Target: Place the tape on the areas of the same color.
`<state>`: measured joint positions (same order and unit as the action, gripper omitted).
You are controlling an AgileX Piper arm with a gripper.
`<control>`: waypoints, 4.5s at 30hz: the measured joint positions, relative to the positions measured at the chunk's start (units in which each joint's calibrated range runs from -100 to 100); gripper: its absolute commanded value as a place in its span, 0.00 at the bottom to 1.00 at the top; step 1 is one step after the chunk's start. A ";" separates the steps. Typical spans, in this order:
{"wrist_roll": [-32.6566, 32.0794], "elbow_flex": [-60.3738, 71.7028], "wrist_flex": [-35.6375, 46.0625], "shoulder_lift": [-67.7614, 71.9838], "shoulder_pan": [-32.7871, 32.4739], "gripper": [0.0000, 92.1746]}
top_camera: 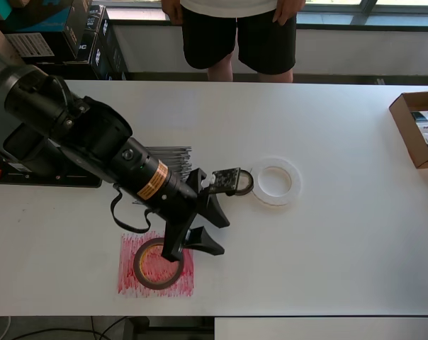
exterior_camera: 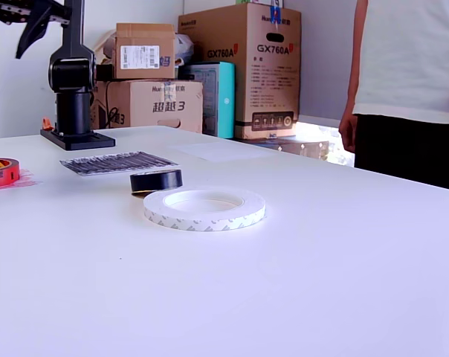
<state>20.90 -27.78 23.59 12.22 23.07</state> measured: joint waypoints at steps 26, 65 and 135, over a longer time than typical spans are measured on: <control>-23.55 9.17 28.42 14.83 -16.78 0.63; -30.09 20.51 30.43 30.24 -14.16 0.63; -7.01 -22.00 23.78 -2.49 -14.19 0.00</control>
<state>13.89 -49.77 47.37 9.73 8.88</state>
